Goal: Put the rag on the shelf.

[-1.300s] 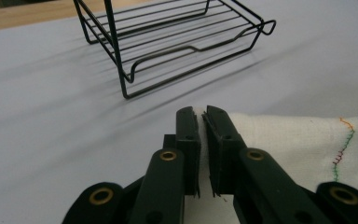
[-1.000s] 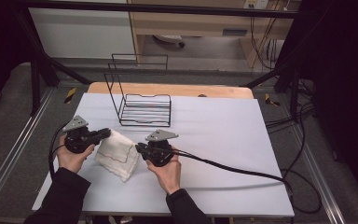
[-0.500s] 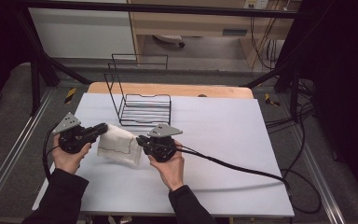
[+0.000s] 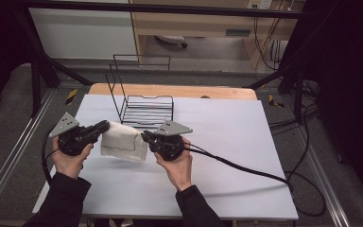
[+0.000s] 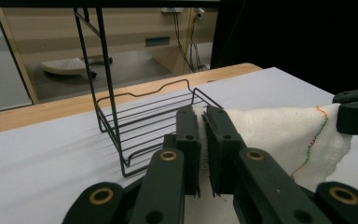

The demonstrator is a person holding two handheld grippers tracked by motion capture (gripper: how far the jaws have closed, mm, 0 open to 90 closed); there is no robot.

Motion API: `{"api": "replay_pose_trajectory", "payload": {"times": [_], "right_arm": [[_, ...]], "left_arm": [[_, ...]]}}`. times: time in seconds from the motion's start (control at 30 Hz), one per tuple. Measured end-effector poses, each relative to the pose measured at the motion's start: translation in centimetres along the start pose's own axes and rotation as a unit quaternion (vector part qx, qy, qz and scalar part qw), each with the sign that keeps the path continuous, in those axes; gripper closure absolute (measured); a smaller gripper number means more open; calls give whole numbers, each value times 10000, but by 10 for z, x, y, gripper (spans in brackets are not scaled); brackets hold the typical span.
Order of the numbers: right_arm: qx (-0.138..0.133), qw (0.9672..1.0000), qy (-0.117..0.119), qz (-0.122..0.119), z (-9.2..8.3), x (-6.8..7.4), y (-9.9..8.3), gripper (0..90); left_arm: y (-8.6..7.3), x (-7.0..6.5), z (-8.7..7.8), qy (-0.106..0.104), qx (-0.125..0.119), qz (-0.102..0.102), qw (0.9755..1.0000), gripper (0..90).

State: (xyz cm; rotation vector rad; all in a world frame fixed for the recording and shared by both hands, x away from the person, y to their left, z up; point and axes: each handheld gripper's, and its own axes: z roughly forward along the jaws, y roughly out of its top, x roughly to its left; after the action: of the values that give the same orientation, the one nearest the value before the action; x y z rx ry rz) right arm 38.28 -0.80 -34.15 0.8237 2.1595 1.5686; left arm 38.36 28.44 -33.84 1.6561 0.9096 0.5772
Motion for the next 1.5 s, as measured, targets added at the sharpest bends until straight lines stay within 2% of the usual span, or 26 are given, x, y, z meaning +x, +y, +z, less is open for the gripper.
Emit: {"api": "replay_pose_trajectory", "payload": {"times": [0.07, 0.3, 0.57, 0.73, 1.23, 1.33, 1.5], "right_arm": [[-34, 10000, -5, -19, -3, -1, 3, 843], [-113, 9998, -42, -131, -13, -4, 11, 843], [-294, 9992, -130, -220, -26, -7, 22, 843], [-385, 9987, -171, -279, -30, -7, 28, 844], [-731, 9961, -340, -372, -42, -13, 48, 845], [-801, 9954, -382, -372, -44, -15, 52, 845], [-894, 9940, -466, -430, -46, -17, 59, 845]], "left_arm": [[2, -2, 0, -1, -43, -30, 10000, 841], [10, -9, 0, 22, -169, 52, 9998, 841], [19, -15, 3, -50, -310, 84, 9995, 841], [27, -18, 3, -31, -476, 106, 9988, 841], [51, -23, 7, -54, -705, 114, 9974, 841], [56, -23, 8, -21, -744, 162, 9971, 841], [64, -23, 11, 1, -835, 133, 9964, 841]]}}
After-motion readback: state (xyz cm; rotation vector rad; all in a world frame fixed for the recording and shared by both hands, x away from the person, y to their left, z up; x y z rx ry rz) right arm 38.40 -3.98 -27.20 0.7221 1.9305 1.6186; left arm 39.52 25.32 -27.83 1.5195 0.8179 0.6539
